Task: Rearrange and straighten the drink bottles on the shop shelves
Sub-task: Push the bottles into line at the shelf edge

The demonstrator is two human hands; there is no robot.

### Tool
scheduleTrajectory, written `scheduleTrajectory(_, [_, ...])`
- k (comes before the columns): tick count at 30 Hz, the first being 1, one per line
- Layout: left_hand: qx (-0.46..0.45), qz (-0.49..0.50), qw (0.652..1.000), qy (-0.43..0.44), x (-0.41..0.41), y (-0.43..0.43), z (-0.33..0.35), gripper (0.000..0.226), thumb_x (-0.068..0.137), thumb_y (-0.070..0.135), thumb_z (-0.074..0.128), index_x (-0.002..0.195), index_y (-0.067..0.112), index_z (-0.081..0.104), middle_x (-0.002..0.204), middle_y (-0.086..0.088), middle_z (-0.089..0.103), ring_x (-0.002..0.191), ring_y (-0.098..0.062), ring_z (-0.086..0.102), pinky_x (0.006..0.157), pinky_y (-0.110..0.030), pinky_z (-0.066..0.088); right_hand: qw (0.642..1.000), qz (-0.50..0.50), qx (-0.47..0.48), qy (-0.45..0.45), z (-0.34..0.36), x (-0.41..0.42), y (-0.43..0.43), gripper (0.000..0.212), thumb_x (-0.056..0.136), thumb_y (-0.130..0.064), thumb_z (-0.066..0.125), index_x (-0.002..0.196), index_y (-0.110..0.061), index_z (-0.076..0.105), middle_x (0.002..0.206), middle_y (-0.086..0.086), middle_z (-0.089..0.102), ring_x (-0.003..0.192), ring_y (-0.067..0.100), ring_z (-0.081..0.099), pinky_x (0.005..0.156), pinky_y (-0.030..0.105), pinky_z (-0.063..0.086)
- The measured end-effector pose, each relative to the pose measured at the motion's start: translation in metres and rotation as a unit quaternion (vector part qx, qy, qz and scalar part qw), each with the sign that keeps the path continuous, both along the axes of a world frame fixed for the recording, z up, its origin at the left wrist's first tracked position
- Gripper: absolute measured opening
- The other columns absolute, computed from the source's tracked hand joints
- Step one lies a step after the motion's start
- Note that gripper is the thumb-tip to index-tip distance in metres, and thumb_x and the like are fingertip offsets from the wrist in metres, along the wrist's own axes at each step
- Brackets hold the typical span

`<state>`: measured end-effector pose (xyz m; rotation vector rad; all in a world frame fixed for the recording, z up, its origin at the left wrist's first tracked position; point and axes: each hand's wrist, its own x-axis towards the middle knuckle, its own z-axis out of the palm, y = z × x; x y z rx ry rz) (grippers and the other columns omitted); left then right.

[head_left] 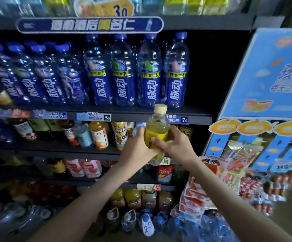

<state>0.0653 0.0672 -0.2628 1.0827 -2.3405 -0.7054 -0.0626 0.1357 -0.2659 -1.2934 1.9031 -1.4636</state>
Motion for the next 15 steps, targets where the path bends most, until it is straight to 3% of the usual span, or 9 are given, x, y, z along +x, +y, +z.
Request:
scheduleTrajectory(2, [0.086,-0.085,0.992,0.041,0.018,-0.016,0.024,0.074,0.068,0.057,0.073,0.126,0.023,0.042,0.110,0.002,0.067,0.098,-0.018,0.065,0.084,-0.040,0.054,0.999,0.014,-0.020,-0.036,0.022,0.002,-0.001,0.033,0.075,-0.027,0.078,0.103,-0.017,0.063,0.089,-0.007,0.070,0.079,0.004,0.065,0.069,0.012,0.049])
scheduleTrajectory(3, [0.126,-0.112,0.985,0.049,0.027,-0.024,0.036,0.072,0.069,0.055,0.074,0.129,0.030,0.043,0.118,0.008,0.064,0.107,-0.008,0.062,0.093,-0.034,0.050,0.997,0.026,-0.032,-0.062,0.034,0.004,-0.001,0.032,0.077,-0.024,0.077,0.104,-0.014,0.064,0.092,-0.003,0.072,0.083,0.010,0.067,0.071,0.015,0.051])
scheduleTrajectory(5, [0.180,-0.150,0.971,0.045,0.040,-0.034,0.060,0.054,0.075,0.042,0.076,0.119,0.044,0.046,0.113,0.026,0.061,0.108,0.010,0.055,0.097,-0.015,0.043,0.993,0.054,-0.060,-0.091,0.059,0.011,-0.002,0.028,0.079,-0.019,0.074,0.105,-0.011,0.065,0.095,0.002,0.073,0.087,0.013,0.068,0.072,0.018,0.052])
scheduleTrajectory(8, [0.198,-0.167,0.963,0.077,0.050,-0.046,0.087,0.045,0.075,0.025,0.078,0.110,0.041,0.055,0.106,0.022,0.067,0.103,0.004,0.061,0.096,-0.023,0.045,0.990,0.078,-0.089,-0.083,0.090,0.024,-0.007,0.027,0.079,-0.020,0.071,0.104,-0.010,0.066,0.094,0.002,0.073,0.088,0.012,0.068,0.074,0.021,0.052])
scheduleTrajectory(11, [0.186,-0.185,0.955,0.137,0.057,-0.054,0.106,0.051,0.074,0.020,0.079,0.120,0.029,0.058,0.108,0.013,0.070,0.101,-0.003,0.065,0.092,-0.028,0.049,0.986,0.072,-0.116,-0.091,0.107,0.035,-0.014,0.033,0.079,-0.020,0.072,0.109,-0.010,0.062,0.096,0.001,0.072,0.091,0.013,0.068,0.071,0.022,0.053])
scheduleTrajectory(15, [0.153,-0.201,0.949,0.187,0.055,-0.056,0.129,0.054,0.073,0.020,0.080,0.123,0.024,0.059,0.104,0.014,0.071,0.096,0.000,0.066,0.082,-0.019,0.052,0.992,0.019,-0.123,-0.010,0.121,0.043,-0.019,0.054,0.068,-0.039,0.079,0.114,-0.023,0.057,0.099,-0.008,0.070,0.096,0.008,0.065,0.083,0.033,0.054])
